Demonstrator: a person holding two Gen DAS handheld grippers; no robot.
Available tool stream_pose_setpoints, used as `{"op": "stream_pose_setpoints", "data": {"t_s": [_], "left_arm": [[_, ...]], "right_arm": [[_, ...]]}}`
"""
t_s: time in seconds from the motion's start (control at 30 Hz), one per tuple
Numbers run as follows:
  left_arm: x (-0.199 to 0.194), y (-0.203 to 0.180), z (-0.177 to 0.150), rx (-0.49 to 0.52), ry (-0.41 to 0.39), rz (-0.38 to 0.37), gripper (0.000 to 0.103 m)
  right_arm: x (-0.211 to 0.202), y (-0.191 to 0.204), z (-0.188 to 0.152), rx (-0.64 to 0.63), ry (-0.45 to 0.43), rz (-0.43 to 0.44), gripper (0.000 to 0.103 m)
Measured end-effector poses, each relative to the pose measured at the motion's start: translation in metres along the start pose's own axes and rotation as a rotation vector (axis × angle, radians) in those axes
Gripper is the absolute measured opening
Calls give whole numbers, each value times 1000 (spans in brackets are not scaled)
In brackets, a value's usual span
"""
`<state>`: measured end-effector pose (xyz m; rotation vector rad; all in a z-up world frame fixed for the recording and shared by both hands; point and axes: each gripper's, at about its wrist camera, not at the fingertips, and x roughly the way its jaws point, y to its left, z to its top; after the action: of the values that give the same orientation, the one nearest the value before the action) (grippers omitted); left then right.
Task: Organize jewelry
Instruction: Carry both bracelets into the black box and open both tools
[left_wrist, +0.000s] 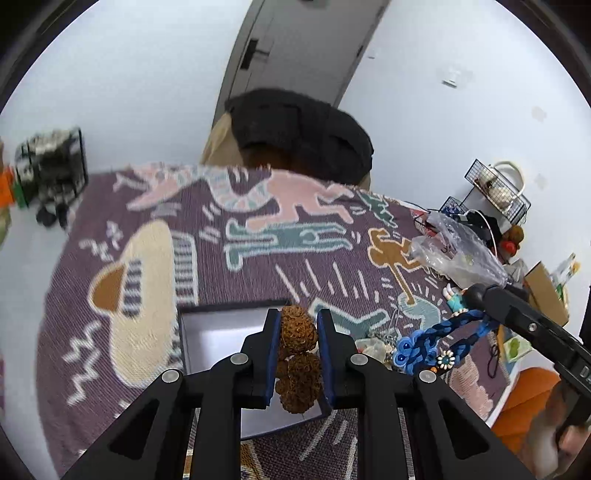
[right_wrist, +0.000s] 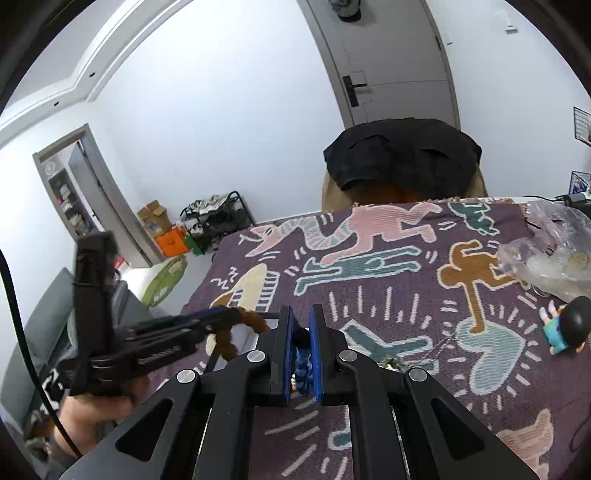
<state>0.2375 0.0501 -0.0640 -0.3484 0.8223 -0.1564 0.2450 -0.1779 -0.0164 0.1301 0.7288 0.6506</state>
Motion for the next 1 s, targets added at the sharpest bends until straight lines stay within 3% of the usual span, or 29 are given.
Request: {"op": "stream_pose_setpoints", "data": {"t_s": [0.13,0.2,0.27,0.37,0.73,0.77,0.83,0.87,1.0], "left_arm": [[11,23,-5,-88,55,-31,25],[10,33,-6,-121,66,-29,38],[2,40,-7,-131,42,-8,60],[-15,48,-6,-129,-10,11,63],[-52,72,-9,-108,-74,125,63],[-55,74,-10,-107,-84,141,63],[-58,74,-12,-97,-96,165,63],[-60,72,-12,-89,-101,172,63],[-62,64,-14,-64,-119,181,68]], "right_arm": [[8,11,-1,-16,13,1,10],[13,16,-1,-23,23,4,10],[18,21,-2,-28,33,8,10],[26,30,-3,-37,47,22,10],[62,69,2,-70,68,87,10],[64,72,2,-82,61,92,14],[68,72,1,-80,90,107,50],[68,71,0,-71,97,117,73],[57,55,-5,-46,69,92,76]]}}
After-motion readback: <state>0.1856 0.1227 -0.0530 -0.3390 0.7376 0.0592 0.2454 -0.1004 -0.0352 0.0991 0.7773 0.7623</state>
